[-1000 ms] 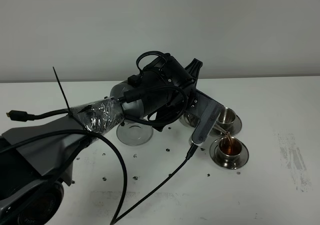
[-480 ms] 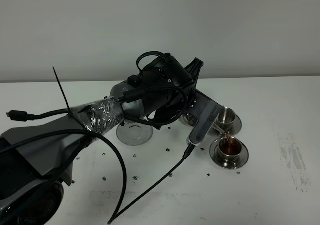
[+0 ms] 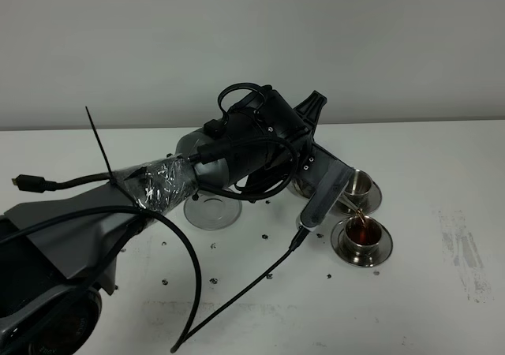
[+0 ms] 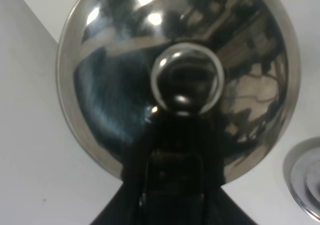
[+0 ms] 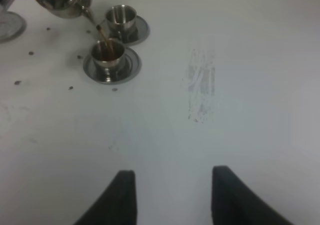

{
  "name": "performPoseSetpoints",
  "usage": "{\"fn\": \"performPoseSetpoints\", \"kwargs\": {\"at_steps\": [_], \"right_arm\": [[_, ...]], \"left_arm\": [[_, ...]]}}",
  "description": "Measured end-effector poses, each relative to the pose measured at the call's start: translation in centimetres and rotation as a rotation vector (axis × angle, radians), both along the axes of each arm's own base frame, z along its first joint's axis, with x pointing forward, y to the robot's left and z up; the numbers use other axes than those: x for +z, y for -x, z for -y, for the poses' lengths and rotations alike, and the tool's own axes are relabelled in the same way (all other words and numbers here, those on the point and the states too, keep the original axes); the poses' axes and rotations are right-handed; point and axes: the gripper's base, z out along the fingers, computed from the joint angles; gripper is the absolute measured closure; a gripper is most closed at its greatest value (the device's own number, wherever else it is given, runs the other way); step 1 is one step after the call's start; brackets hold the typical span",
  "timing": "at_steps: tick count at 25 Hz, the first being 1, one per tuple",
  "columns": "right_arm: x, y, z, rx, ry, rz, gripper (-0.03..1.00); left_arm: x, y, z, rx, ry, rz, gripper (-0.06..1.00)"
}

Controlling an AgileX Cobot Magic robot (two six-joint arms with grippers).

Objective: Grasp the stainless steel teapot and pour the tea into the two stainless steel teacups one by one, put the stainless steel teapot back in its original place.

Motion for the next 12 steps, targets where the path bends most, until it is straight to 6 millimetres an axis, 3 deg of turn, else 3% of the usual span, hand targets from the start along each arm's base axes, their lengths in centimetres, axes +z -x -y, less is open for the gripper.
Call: {"fn": "performPoseSetpoints", "kwargs": {"at_steps": [12], "right_arm": [[0.00, 0.00, 0.00, 0.000, 0.000, 0.000, 0.63]], "left_arm": [[0.17, -0.14, 0.10, -0.017, -0.001, 0.027, 0.72]]}}
